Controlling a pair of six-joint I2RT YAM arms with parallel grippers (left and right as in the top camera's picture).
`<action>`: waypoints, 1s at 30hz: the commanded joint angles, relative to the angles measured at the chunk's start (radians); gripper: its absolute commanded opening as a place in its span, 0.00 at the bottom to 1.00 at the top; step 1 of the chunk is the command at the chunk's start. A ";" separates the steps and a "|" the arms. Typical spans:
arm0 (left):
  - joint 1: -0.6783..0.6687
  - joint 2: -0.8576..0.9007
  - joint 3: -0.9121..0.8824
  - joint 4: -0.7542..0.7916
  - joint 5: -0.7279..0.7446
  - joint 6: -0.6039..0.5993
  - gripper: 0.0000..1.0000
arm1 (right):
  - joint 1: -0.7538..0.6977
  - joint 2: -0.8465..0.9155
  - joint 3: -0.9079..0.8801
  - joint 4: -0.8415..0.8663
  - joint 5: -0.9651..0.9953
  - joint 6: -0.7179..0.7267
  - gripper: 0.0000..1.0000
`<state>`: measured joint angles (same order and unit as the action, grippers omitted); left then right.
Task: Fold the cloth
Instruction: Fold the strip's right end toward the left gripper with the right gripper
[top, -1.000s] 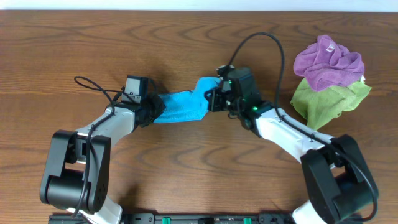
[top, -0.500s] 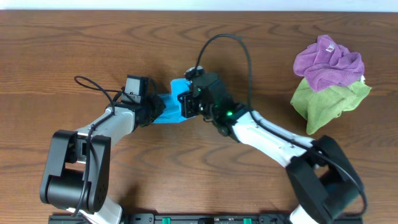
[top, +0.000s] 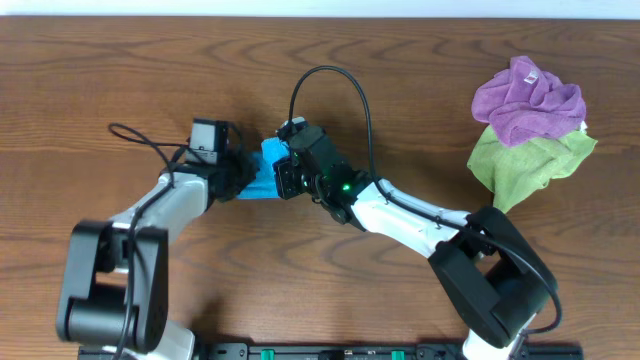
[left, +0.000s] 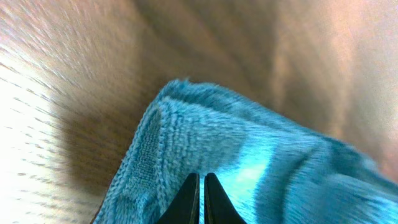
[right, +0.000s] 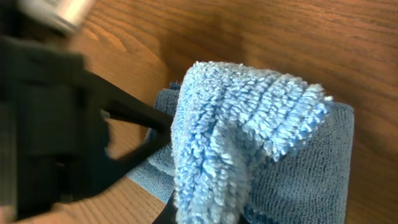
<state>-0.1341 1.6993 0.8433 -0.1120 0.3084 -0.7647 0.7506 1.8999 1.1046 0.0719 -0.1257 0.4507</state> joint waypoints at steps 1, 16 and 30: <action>0.021 -0.091 0.013 -0.011 0.005 0.033 0.06 | 0.010 0.021 0.026 0.013 0.032 -0.023 0.01; 0.095 -0.270 0.013 -0.067 -0.005 0.051 0.06 | 0.024 0.095 0.072 0.050 0.032 -0.022 0.04; 0.163 -0.298 0.013 -0.098 -0.004 0.056 0.06 | 0.102 0.101 0.091 0.042 -0.060 -0.048 0.39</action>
<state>0.0002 1.4303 0.8436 -0.2054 0.3107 -0.7280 0.8314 1.9942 1.1675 0.1131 -0.1417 0.4126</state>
